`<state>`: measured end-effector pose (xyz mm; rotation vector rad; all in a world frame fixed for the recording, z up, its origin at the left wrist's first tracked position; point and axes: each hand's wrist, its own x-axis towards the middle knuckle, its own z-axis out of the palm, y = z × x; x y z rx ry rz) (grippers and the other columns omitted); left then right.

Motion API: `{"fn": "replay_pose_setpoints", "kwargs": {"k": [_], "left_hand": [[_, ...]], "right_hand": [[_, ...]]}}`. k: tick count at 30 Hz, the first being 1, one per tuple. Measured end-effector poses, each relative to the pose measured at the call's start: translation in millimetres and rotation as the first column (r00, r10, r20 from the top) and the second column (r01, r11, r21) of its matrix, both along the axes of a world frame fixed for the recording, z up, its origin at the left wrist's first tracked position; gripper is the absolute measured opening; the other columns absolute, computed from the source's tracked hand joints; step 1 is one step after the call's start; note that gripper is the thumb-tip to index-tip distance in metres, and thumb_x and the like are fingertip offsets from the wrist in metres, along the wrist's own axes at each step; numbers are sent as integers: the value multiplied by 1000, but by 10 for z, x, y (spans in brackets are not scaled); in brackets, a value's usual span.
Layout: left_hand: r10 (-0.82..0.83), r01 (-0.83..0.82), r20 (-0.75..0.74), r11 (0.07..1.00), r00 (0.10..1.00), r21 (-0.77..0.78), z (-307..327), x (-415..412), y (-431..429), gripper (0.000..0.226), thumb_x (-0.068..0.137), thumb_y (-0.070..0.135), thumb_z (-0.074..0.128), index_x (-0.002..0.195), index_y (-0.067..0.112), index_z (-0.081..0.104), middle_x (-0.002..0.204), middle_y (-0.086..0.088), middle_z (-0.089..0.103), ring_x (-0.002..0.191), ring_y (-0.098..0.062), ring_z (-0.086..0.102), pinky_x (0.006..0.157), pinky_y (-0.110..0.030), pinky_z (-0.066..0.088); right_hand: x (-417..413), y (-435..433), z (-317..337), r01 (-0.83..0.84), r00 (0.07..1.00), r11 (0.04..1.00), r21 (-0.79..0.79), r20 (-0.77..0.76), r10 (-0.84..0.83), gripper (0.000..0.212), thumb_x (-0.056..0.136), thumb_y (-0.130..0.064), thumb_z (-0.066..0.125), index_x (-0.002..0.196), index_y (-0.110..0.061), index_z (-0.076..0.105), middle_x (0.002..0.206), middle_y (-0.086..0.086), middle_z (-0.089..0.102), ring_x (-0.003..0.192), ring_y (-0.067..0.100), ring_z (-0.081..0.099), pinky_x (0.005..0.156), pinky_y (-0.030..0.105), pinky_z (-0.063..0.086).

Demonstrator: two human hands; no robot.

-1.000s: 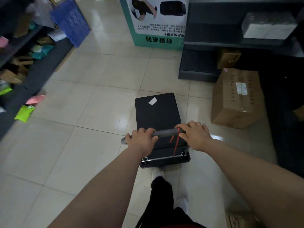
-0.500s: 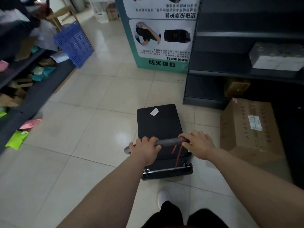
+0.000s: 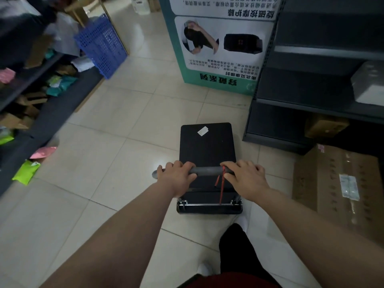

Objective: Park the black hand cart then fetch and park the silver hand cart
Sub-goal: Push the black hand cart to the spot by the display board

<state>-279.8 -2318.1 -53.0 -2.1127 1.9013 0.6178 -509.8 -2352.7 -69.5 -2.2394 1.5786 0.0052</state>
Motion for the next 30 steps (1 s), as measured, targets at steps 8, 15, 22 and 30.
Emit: {"fn": "replay_pose_setpoints", "kwargs": {"k": [8, 15, 22, 30], "left_hand": [[29, -29, 3, 1000, 1000, 0, 26, 36, -1064, 36, 94, 47, 30, 129, 42, 37, 128, -1, 46, 117, -28, 41, 104, -53, 22], [15, -15, -5, 1000, 1000, -13, 12, 136, -1723, 35, 95, 49, 29, 129, 42, 36, 129, -1, 45, 119, -29, 39, 105, -55, 22], [-27, 26, -35, 999, 999, -47, -30, 341, -2303, 34, 95, 51, 29, 126, 41, 38, 128, -2, 45, 118, -30, 40, 104, -57, 21], [-55, 46, -71, 992, 996, -121, -140, 717, -2962, 35, 94, 53, 31, 126, 42, 37, 128, -2, 45, 117, -30, 39, 104, -60, 19]], "right_hand": [[30, -1152, 42, -68, 997, 998, -12, 34, 68, 39, 93, -48, 40, 131, -43, 42, 109, -1, 57, 105, 23, 50, 93, 41, 35], [152, -1751, 81, -38, 999, 999, 11, -7, 39, 40, 95, -46, 38, 134, -42, 40, 116, 3, 56, 111, 26, 46, 97, 42, 32], [397, -2265, 145, 83, 997, 993, 85, -13, -82, 42, 94, -43, 42, 136, -43, 37, 124, 1, 52, 123, 25, 40, 109, 48, 26], [851, -2567, 182, 190, 980, 981, 47, -66, -187, 61, 95, -41, 42, 148, -39, 12, 159, 4, 13, 147, 24, 2, 117, 49, 6]]}}
